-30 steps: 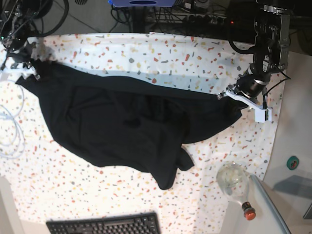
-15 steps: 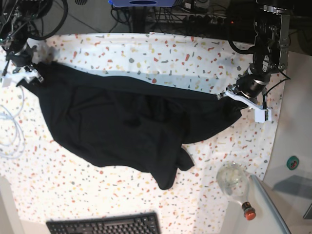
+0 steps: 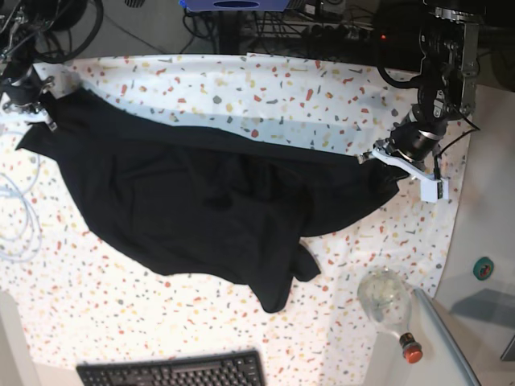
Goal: Layout the t-shirt on the table in an organized manner, then fold the t-shirt properly
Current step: 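Lower the stretched t-shirt onto the table while holding both ends, then lift the t-shirt with both grippers and flick it out flat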
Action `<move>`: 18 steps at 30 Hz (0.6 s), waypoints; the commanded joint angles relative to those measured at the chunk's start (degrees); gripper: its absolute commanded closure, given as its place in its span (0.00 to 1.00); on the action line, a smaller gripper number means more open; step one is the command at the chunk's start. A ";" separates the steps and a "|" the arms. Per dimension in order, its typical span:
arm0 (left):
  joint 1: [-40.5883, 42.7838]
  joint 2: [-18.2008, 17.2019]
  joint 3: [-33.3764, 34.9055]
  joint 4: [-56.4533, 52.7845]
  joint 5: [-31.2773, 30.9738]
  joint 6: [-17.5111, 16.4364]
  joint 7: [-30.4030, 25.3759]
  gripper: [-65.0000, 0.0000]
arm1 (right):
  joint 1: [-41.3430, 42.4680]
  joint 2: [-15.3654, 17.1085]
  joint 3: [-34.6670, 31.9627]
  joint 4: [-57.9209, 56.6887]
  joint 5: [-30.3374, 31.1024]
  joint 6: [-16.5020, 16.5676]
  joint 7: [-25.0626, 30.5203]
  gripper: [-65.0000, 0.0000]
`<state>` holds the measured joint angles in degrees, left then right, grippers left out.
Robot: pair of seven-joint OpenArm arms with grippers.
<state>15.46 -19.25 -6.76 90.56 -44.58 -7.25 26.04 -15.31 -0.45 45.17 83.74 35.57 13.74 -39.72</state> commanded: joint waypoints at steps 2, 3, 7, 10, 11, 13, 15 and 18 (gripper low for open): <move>-0.56 -0.84 -0.31 3.02 -0.39 -0.27 -1.30 1.00 | 0.15 0.67 0.15 4.30 0.60 0.37 -1.02 1.00; -0.91 -0.84 -0.31 3.63 0.49 -0.27 -1.30 1.00 | 0.41 0.84 0.06 5.88 0.43 0.37 -1.81 1.00; -10.94 -0.58 6.02 2.93 9.02 -0.27 4.24 1.00 | 7.53 5.94 -0.90 8.17 -1.15 0.02 -5.77 1.00; -22.28 2.67 10.06 -2.52 14.20 -0.27 9.43 1.00 | 16.32 11.57 -4.33 6.67 -4.32 0.02 -9.99 1.00; -26.76 3.82 11.12 -5.16 16.14 -0.27 10.75 1.00 | 20.01 13.42 -6.18 5.62 -5.37 0.20 -10.52 1.00; -35.55 6.63 12.70 -10.26 19.74 -0.27 12.16 1.00 | 26.70 17.46 -10.31 2.28 -7.04 0.37 -10.43 1.00; -45.84 10.32 14.54 -17.03 23.35 -0.27 12.42 1.00 | 35.05 22.91 -15.41 -2.03 -8.01 0.37 -10.34 1.00; -59.64 16.21 15.69 -26.26 26.86 -0.27 12.24 1.00 | 46.92 29.50 -21.12 -5.63 -8.19 0.37 -10.34 1.00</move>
<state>-42.35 -3.49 8.93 62.72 -16.95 -7.38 40.27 29.91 26.76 23.20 76.44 27.40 14.20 -52.84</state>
